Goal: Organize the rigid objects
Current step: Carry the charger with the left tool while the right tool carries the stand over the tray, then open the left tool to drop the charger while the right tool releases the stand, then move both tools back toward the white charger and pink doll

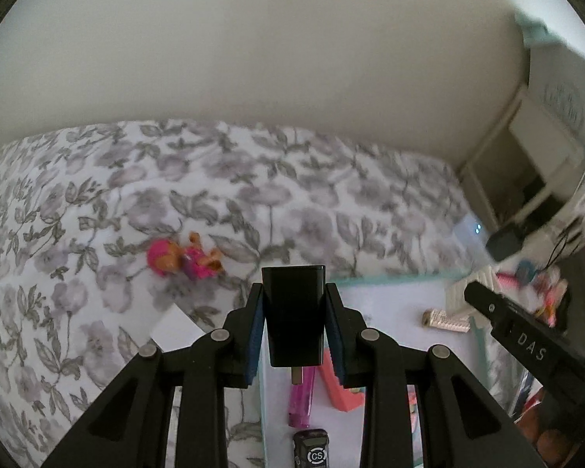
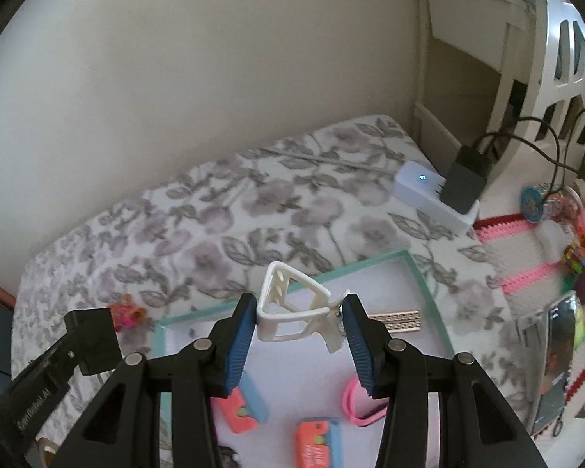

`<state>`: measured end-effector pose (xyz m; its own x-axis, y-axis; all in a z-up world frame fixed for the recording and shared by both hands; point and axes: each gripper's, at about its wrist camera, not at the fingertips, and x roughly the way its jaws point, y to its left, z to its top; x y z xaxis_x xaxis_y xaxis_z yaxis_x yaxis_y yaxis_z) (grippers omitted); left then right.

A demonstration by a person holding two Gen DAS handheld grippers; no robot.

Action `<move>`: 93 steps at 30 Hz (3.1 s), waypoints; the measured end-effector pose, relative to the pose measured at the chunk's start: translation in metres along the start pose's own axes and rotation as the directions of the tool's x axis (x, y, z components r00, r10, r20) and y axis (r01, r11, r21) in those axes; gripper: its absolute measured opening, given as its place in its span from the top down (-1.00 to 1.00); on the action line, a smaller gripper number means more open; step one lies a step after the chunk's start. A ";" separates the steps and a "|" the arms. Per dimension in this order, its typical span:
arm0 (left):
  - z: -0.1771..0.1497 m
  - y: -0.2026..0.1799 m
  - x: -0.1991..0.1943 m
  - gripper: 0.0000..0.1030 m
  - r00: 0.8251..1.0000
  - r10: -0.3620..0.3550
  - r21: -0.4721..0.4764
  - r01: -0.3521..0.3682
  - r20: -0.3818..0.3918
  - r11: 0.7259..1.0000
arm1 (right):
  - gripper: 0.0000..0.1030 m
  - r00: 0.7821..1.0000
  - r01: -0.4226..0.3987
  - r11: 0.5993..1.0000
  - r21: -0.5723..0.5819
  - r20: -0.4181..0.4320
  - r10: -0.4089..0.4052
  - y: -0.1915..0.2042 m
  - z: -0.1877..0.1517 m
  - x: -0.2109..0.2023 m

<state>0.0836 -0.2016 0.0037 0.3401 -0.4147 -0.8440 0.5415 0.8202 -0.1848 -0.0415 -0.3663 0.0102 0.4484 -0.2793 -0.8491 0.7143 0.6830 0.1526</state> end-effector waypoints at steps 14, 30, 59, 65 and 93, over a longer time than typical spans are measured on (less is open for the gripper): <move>-0.024 -0.009 0.057 0.41 0.987 0.040 0.036 -0.035 -0.154 0.999 | 0.06 0.983 0.045 0.998 -0.041 -0.174 -0.052 -0.007 -0.026 0.064; -0.025 -0.008 0.063 0.01 0.985 0.036 0.035 -0.031 -0.169 0.999 | 0.05 0.976 0.067 0.997 -0.038 -0.204 -0.073 -0.008 -0.027 0.070; 0.002 0.058 0.018 -0.62 0.984 0.172 -0.147 -0.176 -0.036 0.973 | -0.98 0.994 0.089 0.987 -0.130 -0.058 -0.098 0.021 -0.010 0.027; 0.003 0.087 0.017 -0.62 0.976 0.213 -0.212 -0.218 -0.044 0.953 | -0.99 0.994 0.081 0.985 -0.151 -0.056 -0.090 0.029 -0.012 0.032; -0.011 0.210 -0.009 -0.62 0.925 0.369 -0.387 -0.375 -0.093 0.843 | -1.00 0.993 -0.100 0.922 -0.374 -0.103 0.066 0.165 -0.051 0.049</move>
<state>0.1860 -0.0211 -0.0335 0.4425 -0.0444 -0.8957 0.0314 0.9989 -0.0340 0.0705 -0.2330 -0.0326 0.4367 -0.1628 -0.8847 0.4132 0.9099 0.0365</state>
